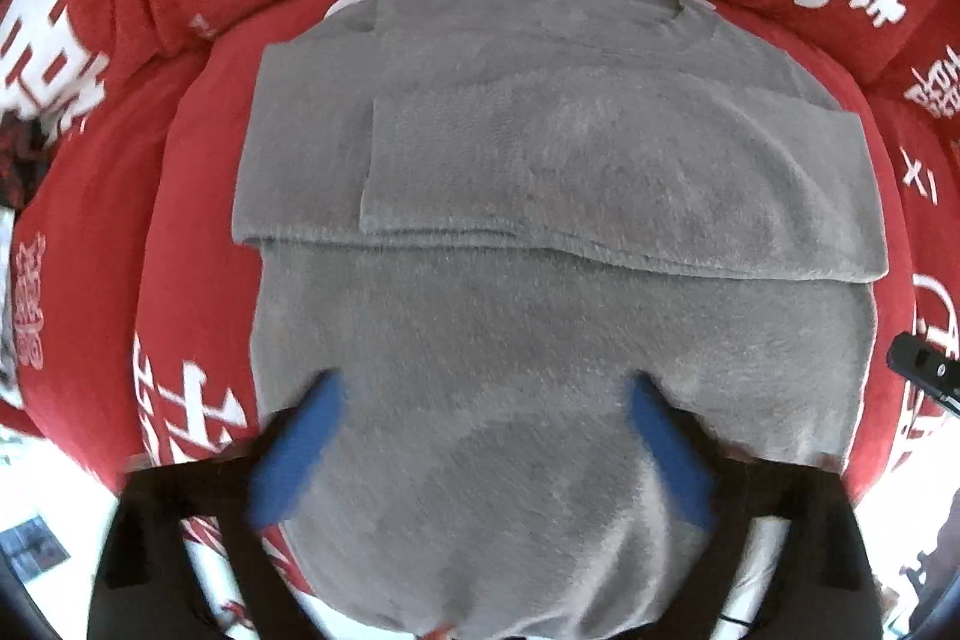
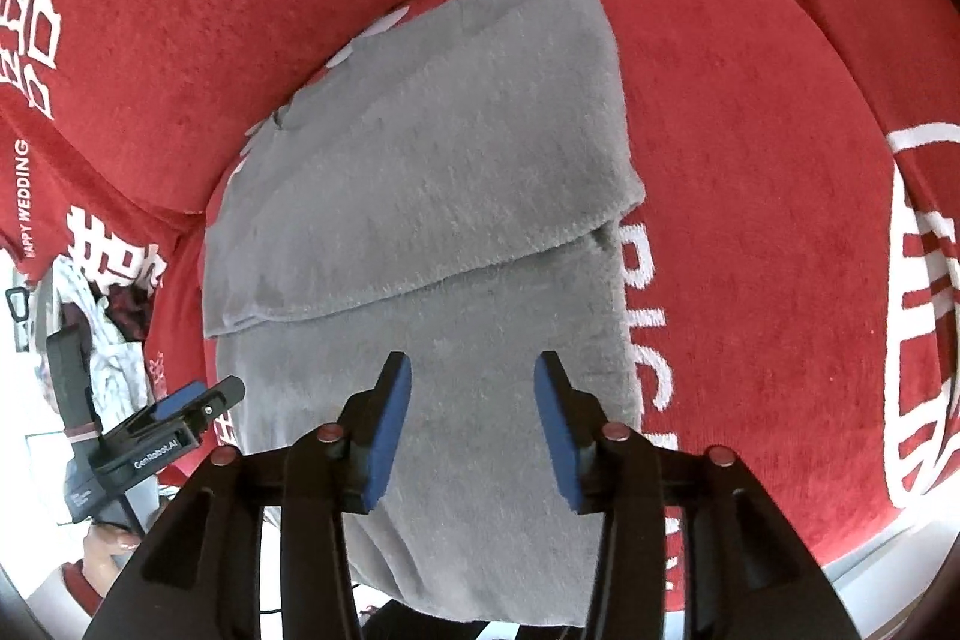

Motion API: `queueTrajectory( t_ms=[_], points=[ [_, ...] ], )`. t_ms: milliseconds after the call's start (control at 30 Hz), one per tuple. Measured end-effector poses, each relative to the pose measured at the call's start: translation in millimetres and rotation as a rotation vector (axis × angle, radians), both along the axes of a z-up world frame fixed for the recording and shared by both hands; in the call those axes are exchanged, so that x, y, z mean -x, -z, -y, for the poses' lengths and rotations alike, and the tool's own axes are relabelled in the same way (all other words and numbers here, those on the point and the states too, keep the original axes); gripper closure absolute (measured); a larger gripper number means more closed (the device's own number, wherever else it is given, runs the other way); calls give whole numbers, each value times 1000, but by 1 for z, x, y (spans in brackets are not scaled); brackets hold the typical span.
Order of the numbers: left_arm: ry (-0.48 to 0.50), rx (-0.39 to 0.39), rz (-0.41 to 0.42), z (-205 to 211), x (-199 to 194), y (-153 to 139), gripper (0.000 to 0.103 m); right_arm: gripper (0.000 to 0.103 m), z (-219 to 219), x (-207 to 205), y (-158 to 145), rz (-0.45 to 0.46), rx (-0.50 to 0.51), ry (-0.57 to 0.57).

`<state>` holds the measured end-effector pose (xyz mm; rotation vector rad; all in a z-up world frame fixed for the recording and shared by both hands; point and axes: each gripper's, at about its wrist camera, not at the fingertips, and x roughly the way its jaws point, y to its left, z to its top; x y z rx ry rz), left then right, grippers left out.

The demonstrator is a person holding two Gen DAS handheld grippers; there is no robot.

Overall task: Fold small clothes
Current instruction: 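Move both grippers to the sweater hem to prepare the next fold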

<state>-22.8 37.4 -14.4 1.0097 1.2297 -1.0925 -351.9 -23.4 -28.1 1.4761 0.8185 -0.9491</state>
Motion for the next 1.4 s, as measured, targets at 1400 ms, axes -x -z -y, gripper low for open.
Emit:
queueTrajectory(
  t_ms=[1400],
  points=[
    [-99,-217,-236,-192,-77,60,0,43,-225,2,91,-53,-248,-95]
  ],
)
